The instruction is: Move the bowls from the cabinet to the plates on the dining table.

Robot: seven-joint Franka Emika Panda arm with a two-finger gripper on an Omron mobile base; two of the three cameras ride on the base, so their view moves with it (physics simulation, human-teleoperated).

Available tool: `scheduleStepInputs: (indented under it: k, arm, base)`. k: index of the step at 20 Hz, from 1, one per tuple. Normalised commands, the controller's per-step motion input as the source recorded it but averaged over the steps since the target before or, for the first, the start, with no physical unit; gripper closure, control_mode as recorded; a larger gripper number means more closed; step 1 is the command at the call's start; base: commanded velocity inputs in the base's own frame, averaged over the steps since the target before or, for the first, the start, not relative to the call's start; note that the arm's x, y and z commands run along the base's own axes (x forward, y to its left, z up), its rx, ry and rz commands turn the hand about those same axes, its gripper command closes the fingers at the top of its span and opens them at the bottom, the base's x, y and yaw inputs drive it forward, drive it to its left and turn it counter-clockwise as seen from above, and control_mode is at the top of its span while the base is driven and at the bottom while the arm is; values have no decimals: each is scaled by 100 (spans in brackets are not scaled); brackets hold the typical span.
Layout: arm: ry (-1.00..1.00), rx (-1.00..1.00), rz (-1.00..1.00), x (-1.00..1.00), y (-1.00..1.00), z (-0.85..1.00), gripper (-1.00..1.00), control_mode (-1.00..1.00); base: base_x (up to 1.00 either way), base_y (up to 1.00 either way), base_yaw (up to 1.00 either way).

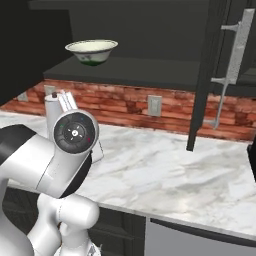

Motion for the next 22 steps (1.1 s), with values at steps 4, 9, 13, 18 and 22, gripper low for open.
scheduleStepInputs:
  k: [4, 9, 13, 18, 22]
  arm:
    - [0, 0, 0, 0, 0, 0, -100, 100]
    - [0, 0, 0, 0, 0, 0, -100, 100]
    - [0, 0, 0, 0, 0, 0, -100, 100]
    - [0, 0, 0, 0, 0, 0, -100, 100]
    - [0, 0, 0, 0, 0, 0, -100, 100]
  base:
    - [3, -4, 23]
    - [23, -15, 11]
    - [49, -23, 0]
    - [47, -17, 5]
    - [48, -5, 11]
